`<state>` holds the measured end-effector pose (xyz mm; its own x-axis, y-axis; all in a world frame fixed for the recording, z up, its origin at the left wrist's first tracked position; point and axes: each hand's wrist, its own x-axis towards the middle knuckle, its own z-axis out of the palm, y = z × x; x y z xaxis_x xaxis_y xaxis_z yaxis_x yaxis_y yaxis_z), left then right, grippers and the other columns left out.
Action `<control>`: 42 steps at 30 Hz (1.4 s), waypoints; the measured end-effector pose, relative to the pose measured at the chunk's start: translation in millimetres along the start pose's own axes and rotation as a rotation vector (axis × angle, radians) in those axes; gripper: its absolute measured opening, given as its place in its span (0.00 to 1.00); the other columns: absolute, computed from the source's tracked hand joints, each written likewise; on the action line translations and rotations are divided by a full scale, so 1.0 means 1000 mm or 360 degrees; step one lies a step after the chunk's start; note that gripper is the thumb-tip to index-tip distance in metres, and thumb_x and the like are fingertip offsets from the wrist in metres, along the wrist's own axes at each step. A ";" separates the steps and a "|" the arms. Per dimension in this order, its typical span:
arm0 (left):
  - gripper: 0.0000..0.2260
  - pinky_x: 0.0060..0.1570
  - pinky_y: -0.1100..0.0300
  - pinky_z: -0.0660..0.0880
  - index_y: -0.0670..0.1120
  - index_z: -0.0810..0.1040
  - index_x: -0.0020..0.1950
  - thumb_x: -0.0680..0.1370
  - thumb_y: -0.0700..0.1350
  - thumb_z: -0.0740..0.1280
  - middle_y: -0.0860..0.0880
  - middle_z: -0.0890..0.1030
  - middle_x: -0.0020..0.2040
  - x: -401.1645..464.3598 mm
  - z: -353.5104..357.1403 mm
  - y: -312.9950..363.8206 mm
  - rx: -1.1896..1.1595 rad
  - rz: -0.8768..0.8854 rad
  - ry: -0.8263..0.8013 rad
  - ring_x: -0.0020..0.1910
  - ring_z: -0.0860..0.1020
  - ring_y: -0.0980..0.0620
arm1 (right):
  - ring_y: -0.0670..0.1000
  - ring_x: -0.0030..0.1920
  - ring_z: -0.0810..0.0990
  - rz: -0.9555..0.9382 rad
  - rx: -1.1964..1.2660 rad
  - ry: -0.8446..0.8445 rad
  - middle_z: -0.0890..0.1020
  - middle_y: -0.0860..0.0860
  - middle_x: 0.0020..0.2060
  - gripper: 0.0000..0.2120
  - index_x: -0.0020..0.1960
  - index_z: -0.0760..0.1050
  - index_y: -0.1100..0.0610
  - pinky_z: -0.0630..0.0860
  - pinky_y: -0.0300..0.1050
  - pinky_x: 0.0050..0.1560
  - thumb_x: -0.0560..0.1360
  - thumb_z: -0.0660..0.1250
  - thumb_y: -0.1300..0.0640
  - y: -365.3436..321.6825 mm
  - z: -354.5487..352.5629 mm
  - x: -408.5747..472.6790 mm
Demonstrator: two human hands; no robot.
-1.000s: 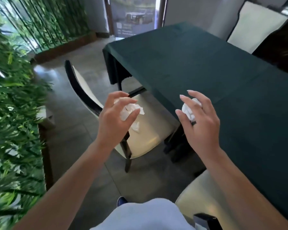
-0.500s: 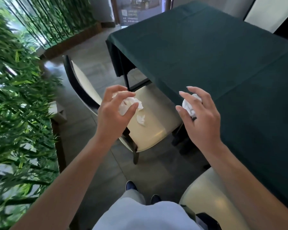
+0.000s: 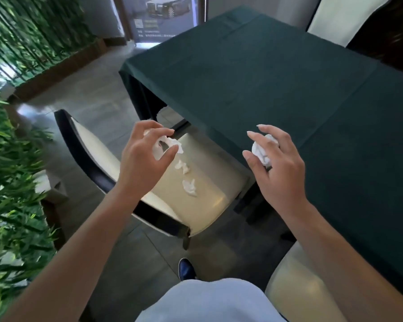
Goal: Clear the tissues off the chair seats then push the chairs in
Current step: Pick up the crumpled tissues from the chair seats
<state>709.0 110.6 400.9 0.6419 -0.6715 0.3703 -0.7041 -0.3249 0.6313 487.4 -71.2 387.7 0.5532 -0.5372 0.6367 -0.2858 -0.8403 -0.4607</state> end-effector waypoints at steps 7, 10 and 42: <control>0.14 0.53 0.77 0.65 0.50 0.82 0.62 0.77 0.48 0.75 0.53 0.73 0.63 0.043 0.020 -0.015 0.0010 0.0006 -0.0029 0.55 0.71 0.66 | 0.54 0.64 0.80 0.0016 0.0000 -0.0065 0.79 0.53 0.66 0.14 0.65 0.82 0.56 0.79 0.49 0.59 0.82 0.70 0.52 0.014 0.031 0.029; 0.13 0.53 0.80 0.64 0.50 0.83 0.61 0.77 0.47 0.76 0.52 0.74 0.62 0.054 0.030 -0.021 0.0031 -0.0030 0.0009 0.56 0.72 0.65 | 0.54 0.63 0.80 -0.0002 0.0040 -0.0105 0.80 0.53 0.65 0.14 0.64 0.82 0.56 0.78 0.46 0.58 0.82 0.70 0.52 0.029 0.047 0.047; 0.12 0.48 0.56 0.78 0.47 0.84 0.58 0.76 0.48 0.74 0.49 0.77 0.59 0.087 0.112 -0.087 0.0290 -0.0532 0.0023 0.51 0.80 0.52 | 0.52 0.60 0.80 0.0003 0.0475 -0.0949 0.79 0.51 0.63 0.16 0.67 0.79 0.54 0.80 0.51 0.53 0.83 0.65 0.48 0.120 0.233 0.064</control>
<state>791.7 5.9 301.3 0.8487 -0.4992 0.1747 -0.4966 -0.6386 0.5879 671.1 -189.2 229.0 0.9153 -0.3345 0.2242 -0.1058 -0.7371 -0.6675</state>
